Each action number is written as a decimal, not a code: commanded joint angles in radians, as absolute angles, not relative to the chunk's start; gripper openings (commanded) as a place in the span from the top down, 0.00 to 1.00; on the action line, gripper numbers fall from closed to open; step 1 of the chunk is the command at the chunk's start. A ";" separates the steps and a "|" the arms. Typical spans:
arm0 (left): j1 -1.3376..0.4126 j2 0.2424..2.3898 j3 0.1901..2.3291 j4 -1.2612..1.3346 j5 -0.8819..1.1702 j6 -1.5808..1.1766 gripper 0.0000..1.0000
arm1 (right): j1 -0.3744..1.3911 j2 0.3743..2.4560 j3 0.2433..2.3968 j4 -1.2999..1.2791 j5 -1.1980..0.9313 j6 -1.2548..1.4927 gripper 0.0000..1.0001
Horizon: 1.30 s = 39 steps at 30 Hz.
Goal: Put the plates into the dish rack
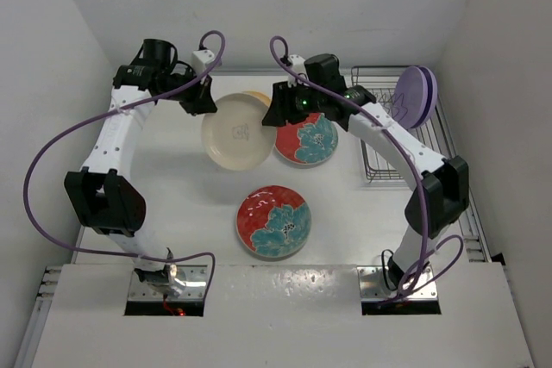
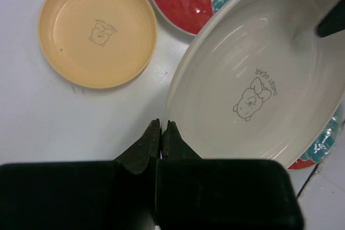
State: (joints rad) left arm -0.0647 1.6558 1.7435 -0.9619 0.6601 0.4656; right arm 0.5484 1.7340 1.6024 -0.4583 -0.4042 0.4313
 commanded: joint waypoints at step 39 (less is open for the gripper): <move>0.005 1.724 1.738 -0.854 0.293 0.267 0.00 | 0.089 1.726 1.519 -0.106 0.903 -0.184 1.00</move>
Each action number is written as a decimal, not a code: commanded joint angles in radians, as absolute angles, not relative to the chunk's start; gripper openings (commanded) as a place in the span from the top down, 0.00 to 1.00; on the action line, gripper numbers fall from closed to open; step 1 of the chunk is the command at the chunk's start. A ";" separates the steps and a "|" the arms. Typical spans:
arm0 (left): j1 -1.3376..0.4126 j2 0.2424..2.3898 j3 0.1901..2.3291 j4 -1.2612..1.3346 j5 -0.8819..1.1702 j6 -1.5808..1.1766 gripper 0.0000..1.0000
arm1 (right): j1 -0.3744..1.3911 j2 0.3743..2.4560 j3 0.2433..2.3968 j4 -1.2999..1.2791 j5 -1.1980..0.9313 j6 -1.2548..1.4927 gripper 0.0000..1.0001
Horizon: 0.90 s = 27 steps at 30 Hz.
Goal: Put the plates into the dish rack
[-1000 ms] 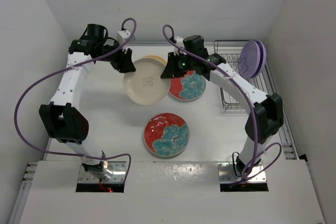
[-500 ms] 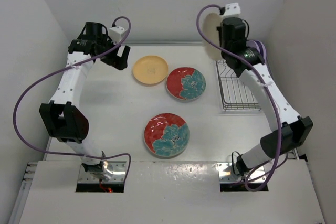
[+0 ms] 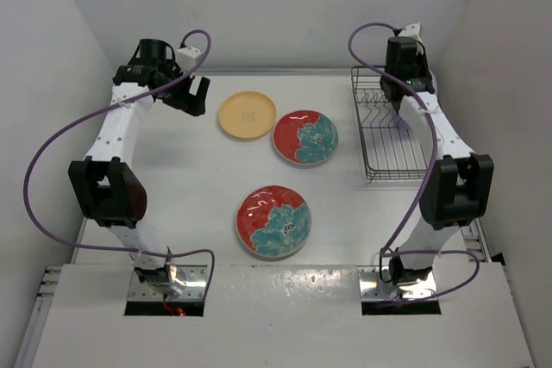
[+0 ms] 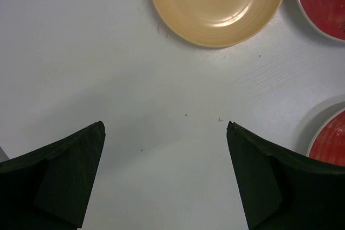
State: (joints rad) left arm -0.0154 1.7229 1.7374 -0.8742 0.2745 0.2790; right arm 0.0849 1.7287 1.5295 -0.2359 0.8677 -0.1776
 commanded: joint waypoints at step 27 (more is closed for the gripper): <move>0.005 1.784 1.729 -0.854 0.314 0.267 0.00 | 0.060 1.905 1.532 -0.281 0.762 0.035 0.62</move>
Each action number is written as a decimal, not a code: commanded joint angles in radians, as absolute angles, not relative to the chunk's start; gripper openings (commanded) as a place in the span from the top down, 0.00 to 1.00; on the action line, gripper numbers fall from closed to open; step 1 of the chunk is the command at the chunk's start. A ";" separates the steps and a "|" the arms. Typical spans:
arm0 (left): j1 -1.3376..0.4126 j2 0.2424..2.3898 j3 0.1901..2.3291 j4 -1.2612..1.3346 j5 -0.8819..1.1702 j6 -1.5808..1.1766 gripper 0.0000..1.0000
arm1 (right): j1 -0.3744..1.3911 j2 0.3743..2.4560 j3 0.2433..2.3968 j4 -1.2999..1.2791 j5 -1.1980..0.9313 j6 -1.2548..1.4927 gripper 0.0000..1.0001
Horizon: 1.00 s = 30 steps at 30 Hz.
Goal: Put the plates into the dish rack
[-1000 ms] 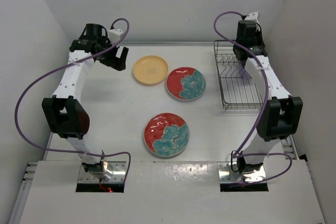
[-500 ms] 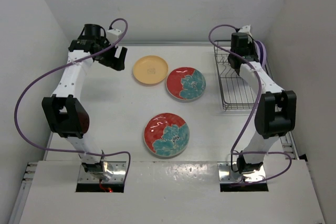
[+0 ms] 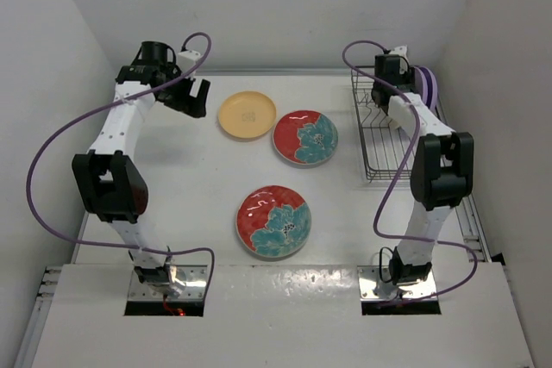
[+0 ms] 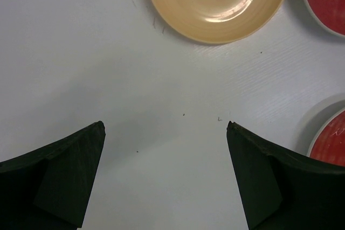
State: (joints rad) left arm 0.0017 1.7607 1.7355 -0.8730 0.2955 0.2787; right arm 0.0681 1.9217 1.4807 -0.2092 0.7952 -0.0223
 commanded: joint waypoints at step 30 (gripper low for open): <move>-0.124 2.333 1.931 -0.485 0.186 0.075 0.17 | 0.201 1.309 1.275 -0.448 0.578 0.201 0.11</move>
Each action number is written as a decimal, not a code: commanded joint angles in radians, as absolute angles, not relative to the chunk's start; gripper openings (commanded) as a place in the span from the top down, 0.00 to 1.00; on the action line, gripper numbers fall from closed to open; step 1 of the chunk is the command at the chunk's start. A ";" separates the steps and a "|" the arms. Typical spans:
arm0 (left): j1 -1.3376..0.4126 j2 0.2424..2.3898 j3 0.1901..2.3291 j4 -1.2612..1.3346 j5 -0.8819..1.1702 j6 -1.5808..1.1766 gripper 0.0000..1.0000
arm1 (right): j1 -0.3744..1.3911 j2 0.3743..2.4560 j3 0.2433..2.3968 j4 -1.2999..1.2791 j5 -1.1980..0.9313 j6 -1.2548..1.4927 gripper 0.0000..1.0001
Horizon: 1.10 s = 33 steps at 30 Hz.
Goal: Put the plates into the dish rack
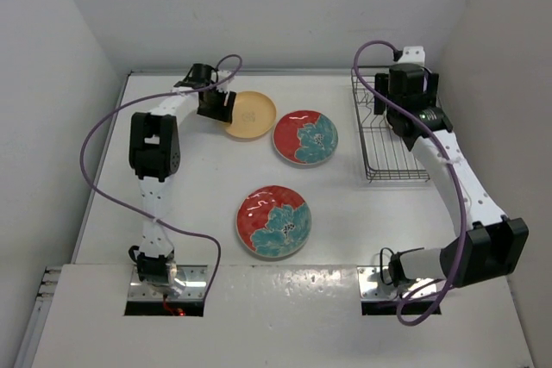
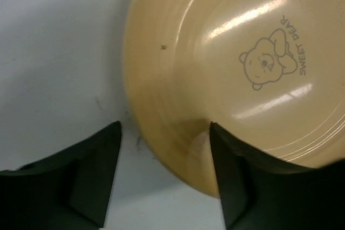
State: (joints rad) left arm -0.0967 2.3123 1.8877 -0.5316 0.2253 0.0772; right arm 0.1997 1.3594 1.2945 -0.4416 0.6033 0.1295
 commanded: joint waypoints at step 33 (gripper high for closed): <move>-0.186 1.819 1.976 -0.890 0.736 0.360 1.00 | 0.433 1.611 1.549 -0.402 -0.286 0.425 0.07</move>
